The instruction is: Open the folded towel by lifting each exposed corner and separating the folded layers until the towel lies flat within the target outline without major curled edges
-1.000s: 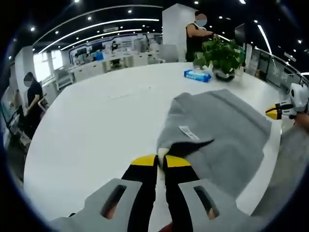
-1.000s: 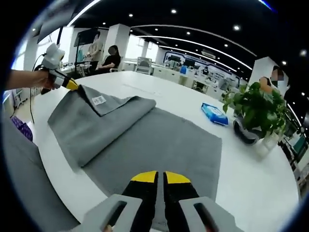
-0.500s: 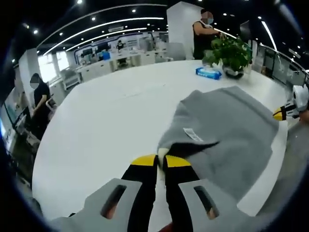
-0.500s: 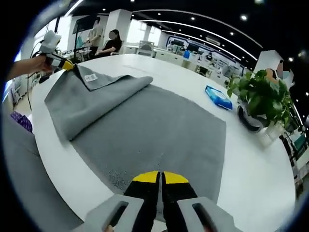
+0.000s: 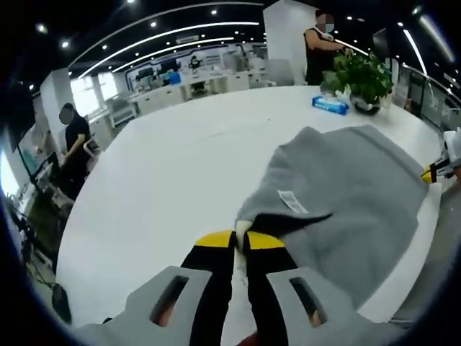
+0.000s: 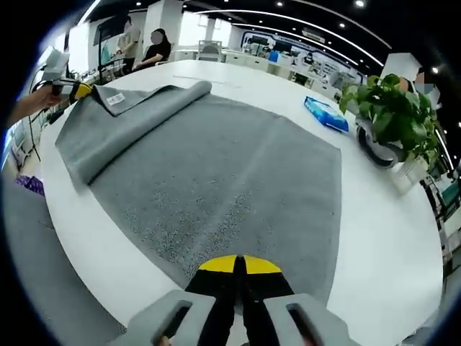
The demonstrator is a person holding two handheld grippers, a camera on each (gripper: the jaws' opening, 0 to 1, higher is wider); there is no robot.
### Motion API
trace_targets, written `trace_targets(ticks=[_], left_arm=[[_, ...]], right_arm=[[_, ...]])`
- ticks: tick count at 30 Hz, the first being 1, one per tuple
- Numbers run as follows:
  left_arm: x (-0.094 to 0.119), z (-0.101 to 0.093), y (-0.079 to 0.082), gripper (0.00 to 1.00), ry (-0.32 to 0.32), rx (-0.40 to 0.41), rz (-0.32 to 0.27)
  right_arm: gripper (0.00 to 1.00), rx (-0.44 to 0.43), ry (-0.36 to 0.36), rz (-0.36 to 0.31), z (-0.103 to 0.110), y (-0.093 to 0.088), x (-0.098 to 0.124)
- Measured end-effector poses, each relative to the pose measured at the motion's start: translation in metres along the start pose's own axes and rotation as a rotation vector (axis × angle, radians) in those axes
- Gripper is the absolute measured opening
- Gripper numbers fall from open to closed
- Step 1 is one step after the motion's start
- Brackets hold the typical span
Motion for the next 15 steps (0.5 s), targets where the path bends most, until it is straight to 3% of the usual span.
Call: trace_targets(ticks=[1, 6, 15], left_arm=[[0.001, 0.001, -0.001, 0.04, 0.003, -0.001, 0.001], [0.003, 0.007, -0.004, 0.05, 0.023, -0.018, 0.015], [0.002, 0.025, -0.016, 0.05, 0.073, -0.025, 0.049]], right_arm=[[0.00, -0.003, 0.003, -0.028, -0.001, 0.002, 0.001], [0.00, -0.096, 0.017, -0.048, -0.010, -0.003, 0.003], [0.00, -0.100, -0.010, -0.040, -0.021, -0.006, 0.004]])
Point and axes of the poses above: the point that each gripper's makers call its tool centre point, and the gripper's own axes: x roughly backward along the fingers, z roughly to its left, y roughly out of its top, the point moved 6 cm from there along x, roughly backward along the fingers, and after that the axes turned 6 degrees about y, right-handed, at the moved point
